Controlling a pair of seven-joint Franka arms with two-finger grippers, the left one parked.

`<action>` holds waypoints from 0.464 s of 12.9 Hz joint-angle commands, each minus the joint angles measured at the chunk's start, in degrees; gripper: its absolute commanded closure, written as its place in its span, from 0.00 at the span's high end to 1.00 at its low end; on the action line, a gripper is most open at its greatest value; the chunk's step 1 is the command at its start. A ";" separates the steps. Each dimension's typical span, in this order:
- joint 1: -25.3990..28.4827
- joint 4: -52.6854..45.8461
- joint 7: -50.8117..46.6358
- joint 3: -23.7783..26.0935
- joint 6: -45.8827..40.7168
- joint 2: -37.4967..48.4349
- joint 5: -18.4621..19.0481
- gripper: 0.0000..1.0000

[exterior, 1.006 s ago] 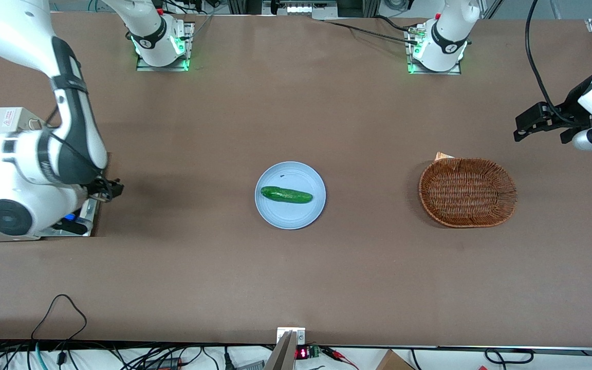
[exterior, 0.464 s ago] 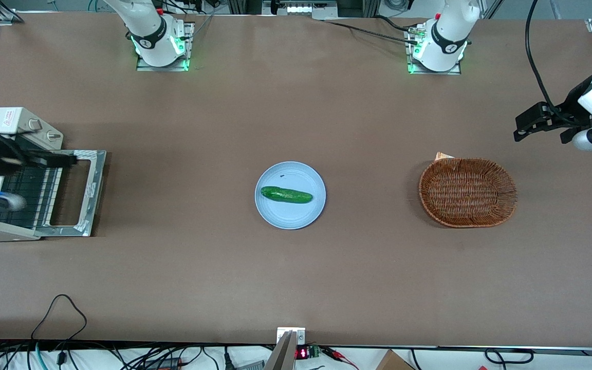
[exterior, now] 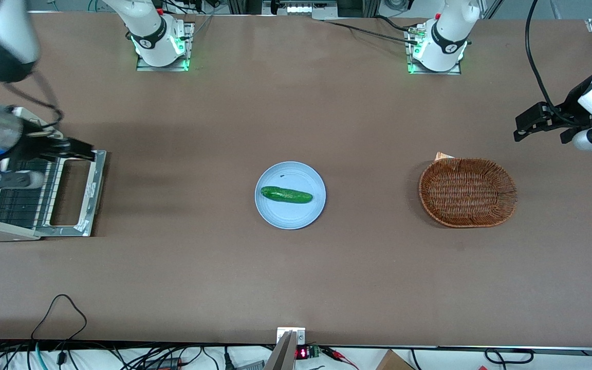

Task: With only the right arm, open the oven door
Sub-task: 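Release the handle and lift the right gripper away from the oven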

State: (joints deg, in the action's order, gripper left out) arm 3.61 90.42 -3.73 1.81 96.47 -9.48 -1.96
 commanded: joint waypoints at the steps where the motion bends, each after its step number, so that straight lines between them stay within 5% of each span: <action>1: 0.96 10.56 1.00 -0.49 8.55 8.51 0.47 1.00; 6: 0.43 11.62 0.91 -1.90 6.11 10.19 -2.08 1.00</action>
State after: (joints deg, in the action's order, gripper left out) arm 4.57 100.68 -3.72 0.51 102.82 0.13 -2.52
